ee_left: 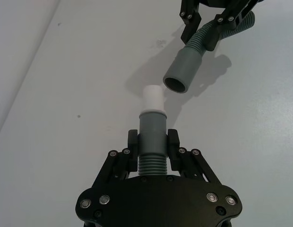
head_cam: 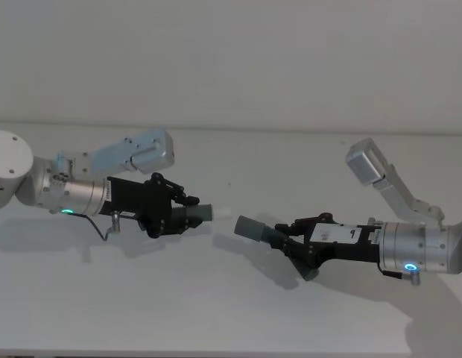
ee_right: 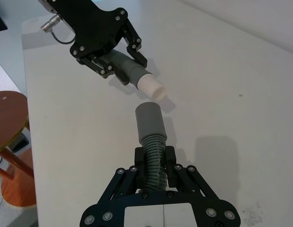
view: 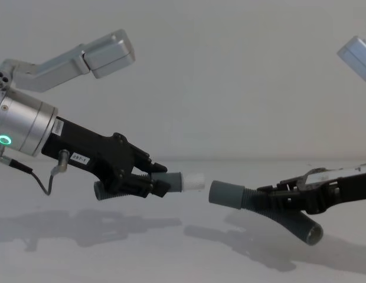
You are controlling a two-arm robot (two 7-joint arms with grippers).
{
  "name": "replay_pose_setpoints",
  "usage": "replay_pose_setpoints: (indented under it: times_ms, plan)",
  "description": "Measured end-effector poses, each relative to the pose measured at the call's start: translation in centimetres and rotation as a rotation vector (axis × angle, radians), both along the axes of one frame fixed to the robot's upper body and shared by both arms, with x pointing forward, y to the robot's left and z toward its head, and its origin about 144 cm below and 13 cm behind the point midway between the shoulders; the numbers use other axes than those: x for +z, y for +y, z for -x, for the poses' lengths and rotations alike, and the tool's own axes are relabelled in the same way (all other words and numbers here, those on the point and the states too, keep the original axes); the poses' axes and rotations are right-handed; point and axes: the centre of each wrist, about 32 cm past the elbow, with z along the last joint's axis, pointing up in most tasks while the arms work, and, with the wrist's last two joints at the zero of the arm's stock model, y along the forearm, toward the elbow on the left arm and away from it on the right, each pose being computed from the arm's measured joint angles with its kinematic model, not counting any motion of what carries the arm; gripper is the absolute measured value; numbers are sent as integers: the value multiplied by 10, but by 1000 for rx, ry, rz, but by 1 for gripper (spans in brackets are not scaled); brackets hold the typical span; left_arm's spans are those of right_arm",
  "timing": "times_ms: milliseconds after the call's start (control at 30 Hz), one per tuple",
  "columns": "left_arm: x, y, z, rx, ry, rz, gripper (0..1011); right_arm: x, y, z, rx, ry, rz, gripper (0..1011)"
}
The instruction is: Use both hands to pick up one end of the pipe from the table, align the ends, and insert them.
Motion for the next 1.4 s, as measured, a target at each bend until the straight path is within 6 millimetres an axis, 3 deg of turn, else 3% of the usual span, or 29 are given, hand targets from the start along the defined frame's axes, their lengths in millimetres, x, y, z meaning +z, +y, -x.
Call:
replay_pose_setpoints:
  times_ms: [1400]
  plan:
    - [-5,0,-4,-26,24,14,355,1,5,-10,5,5,-9,256]
